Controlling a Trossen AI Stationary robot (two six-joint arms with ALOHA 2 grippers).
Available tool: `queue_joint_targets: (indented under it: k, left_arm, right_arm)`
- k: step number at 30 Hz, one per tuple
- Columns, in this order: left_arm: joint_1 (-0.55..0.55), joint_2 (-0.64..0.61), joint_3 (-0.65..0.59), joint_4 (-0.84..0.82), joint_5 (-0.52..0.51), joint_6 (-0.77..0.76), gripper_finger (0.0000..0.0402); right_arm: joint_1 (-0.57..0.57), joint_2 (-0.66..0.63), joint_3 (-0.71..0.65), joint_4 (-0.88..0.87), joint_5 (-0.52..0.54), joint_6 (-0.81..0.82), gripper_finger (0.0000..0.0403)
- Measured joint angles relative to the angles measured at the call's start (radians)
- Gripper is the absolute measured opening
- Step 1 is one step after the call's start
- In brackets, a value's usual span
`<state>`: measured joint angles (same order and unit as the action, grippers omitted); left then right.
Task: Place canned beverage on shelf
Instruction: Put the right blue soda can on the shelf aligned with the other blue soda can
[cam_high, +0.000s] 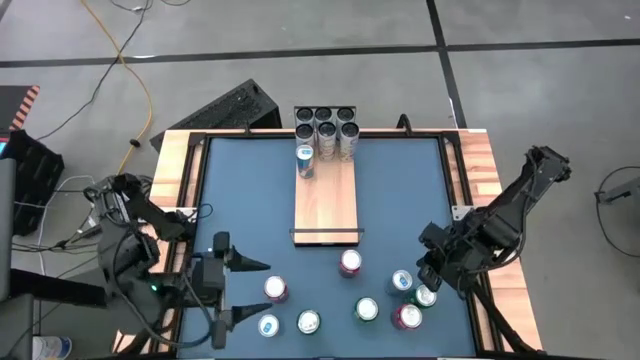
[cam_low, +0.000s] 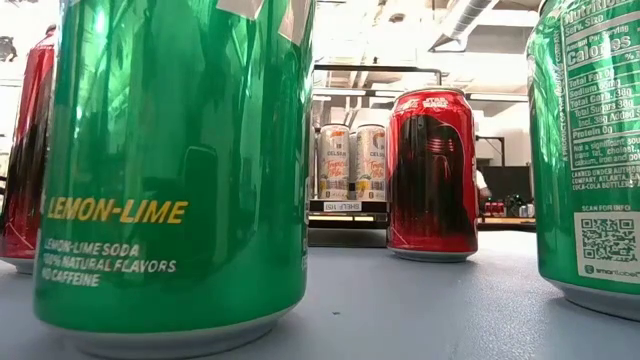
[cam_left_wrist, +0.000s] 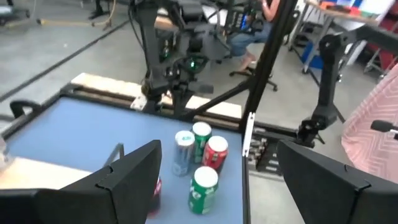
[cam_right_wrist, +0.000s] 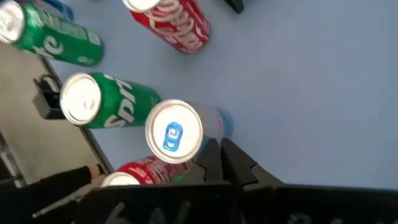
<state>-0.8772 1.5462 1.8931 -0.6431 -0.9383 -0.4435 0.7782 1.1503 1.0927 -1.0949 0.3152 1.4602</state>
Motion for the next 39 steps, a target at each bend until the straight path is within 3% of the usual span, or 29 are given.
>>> queue_joint_targets:
  k: [8, 11, 17, 22, 25, 34, 39]
  left_arm:
    - [0.004, 0.048, 0.0, -0.003, 0.025, -0.052, 0.0305]
    - [0.004, 0.055, 0.0, -0.002, 0.052, -0.08, 0.0305]
    - [0.005, 0.057, 0.0, -0.002, 0.189, -0.17, 0.0305]
    - [0.0, 0.057, 0.0, -0.003, 0.197, -0.185, 0.0305]
    - [0.0, 0.057, 0.0, -0.008, 0.197, -0.185, 0.0305]
    - [-0.002, 0.059, 0.0, -0.146, 0.114, -0.223, 0.0305]
    - [-0.003, 0.059, 0.0, -0.152, 0.093, -0.219, 0.0305]
  right_arm:
    - [-0.012, 0.0, 0.0, 0.087, -0.026, -0.155, 0.0002]
    - [-0.012, 0.0, 0.0, 0.128, -0.029, -0.244, 0.0021]
    - [-0.024, 0.0, 0.0, 0.264, -0.03, -0.366, 0.0121]
    - [-0.049, 0.0, 0.0, 0.295, -0.032, -0.369, 0.0227]
    - [-0.057, 0.0, 0.0, 0.285, -0.033, -0.37, 0.0268]
    - [-0.059, 0.013, 0.0, 0.189, -0.049, -0.362, 0.0285]
    - [-0.065, 0.091, 0.0, 0.173, -0.133, -0.405, 0.0285]
